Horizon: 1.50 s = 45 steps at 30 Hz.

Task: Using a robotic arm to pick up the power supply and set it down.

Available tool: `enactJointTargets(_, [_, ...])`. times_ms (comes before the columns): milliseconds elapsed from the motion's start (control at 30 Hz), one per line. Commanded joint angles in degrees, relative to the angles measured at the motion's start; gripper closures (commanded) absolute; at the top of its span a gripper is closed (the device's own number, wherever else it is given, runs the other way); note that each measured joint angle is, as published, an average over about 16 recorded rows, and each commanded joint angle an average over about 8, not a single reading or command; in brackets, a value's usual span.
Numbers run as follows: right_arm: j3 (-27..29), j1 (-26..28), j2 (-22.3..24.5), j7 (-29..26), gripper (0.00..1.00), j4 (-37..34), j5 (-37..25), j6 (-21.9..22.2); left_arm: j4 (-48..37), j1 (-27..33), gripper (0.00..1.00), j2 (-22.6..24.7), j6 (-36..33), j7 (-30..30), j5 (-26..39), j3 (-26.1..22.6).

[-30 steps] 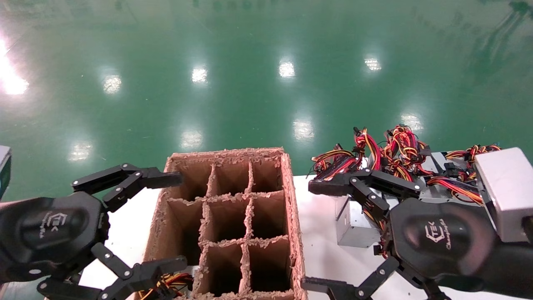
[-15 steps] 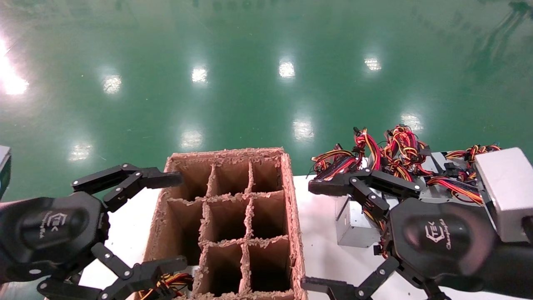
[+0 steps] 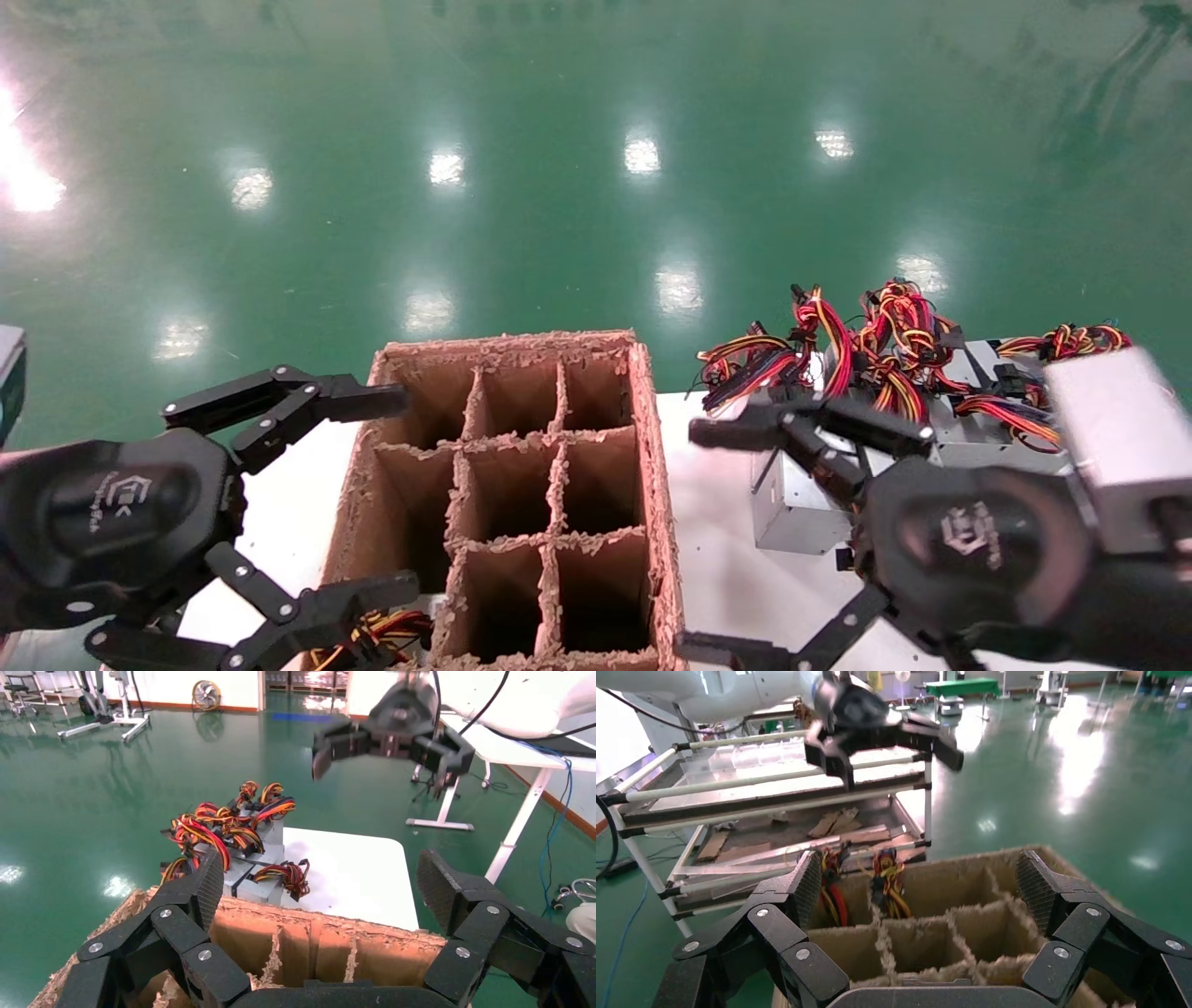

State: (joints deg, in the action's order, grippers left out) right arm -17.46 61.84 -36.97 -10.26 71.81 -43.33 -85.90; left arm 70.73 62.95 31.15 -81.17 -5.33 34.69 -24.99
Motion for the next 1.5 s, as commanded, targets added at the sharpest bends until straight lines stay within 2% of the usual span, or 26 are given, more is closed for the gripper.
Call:
enactJointTargets(33, [-0.4,-0.2,-0.4,0.3,0.0,-0.8,-0.5,-0.1,0.0,0.0,1.0,0.0,0.0,0.0,0.0,0.0])
enactJointTargets(233, [-3.4,2.5,-5.5,-0.2,0.0,-1.5,-3.3,-0.2,0.0,0.0,1.0,0.0,0.0,0.0,0.0,0.0])
enactJointTargets(467, [-9.7,5.4,-14.6,-3.2,0.0,0.2,-9.7,1.6,0.0,0.0,1.0,0.0,0.0,0.0,0.0,0.0])
enactJointTargets(667, [-13.9,5.4,-21.3,-5.1,0.0,2.1,-14.2,4.4,0.0,0.0,1.0,0.0,0.0,0.0,0.0,0.0])
enactJointTargets(900, [-17.5,4.7,-26.6,-5.3,0.02,1.7,-19.5,8.0,0.0,0.0,1.0,0.0,0.0,0.0,0.0,0.0])
enactJointTargets(933, [-17.8,4.7,-27.1,-5.2,0.06,1.5,-20.2,8.3,0.0,0.0,1.0,0.0,0.0,0.0,0.0,0.0])
enactJointTargets(1000, [-18.5,4.7,-28.0,-5.1,0.23,0.9,-21.3,8.9,0.0,0.0,1.0,0.0,0.0,0.0,0.0,0.0])
enactJointTargets(1133, [-19.4,4.9,-29.4,-4.8,0.73,-0.5,-22.9,9.5,0.0,0.0,1.0,0.0,0.0,0.0,0.0,0.0])
enactJointTargets(1200, [-19.8,5.0,-30.0,-4.6,0.92,-1.1,-23.2,9.5,0.0,0.0,1.0,0.0,0.0,0.0,0.0,0.0])
enactJointTargets(1267, [-20.1,5.1,-30.6,-4.4,1.0,-1.5,-23.5,9.3,0.0,0.0,1.0,0.0,0.0,0.0,0.0,0.0])
enactJointTargets(1500, [-22.0,5.5,-32.6,-4.5,1.0,-1.8,-25.9,9.3,0.0,0.0,1.0,0.0,0.0,0.0,0.0,0.0])
